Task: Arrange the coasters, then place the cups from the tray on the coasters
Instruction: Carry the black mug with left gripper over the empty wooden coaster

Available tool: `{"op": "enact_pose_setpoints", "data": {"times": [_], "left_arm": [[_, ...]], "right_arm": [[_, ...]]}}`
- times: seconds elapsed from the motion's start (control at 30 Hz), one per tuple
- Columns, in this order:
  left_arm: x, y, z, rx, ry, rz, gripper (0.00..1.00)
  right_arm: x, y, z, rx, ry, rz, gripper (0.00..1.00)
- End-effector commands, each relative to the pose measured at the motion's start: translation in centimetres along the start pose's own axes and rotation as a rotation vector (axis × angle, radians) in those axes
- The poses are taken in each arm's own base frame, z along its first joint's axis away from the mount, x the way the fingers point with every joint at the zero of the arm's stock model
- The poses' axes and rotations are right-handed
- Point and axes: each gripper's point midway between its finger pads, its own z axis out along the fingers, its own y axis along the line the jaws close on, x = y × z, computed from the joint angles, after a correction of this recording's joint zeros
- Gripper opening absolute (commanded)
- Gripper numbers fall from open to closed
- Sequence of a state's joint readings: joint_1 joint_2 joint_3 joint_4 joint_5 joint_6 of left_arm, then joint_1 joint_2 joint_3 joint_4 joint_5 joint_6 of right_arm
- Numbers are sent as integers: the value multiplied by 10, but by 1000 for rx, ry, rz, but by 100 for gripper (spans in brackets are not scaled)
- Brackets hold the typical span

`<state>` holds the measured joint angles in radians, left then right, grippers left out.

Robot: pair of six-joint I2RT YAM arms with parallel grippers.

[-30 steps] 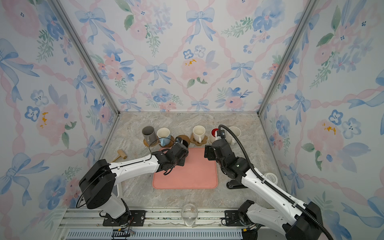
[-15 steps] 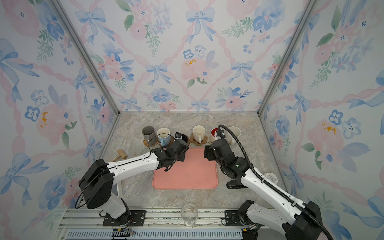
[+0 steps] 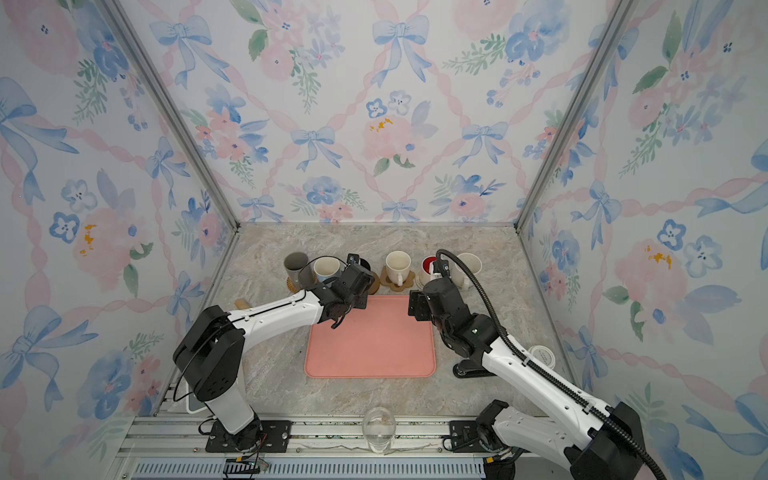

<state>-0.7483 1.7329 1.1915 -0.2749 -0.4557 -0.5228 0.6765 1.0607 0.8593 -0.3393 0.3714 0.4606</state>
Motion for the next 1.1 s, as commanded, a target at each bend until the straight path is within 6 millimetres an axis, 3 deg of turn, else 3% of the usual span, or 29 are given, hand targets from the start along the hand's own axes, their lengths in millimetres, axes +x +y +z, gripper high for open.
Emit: {"op": "enact_pose_setpoints", "data": {"times": [0.0,0.47,1.07], "left_arm": [[-44,-6,-2,28,-124,-46,0],[-47,-10,30,44,-106,-55,0],[-42,-12,48,50,-82,-61,0]], "right_arm": [[-3,-7,-3,20,-8,1,84],[-1,-13,-2,36,-1,4,85],[1,-13,2,36,12,2,85]]}}
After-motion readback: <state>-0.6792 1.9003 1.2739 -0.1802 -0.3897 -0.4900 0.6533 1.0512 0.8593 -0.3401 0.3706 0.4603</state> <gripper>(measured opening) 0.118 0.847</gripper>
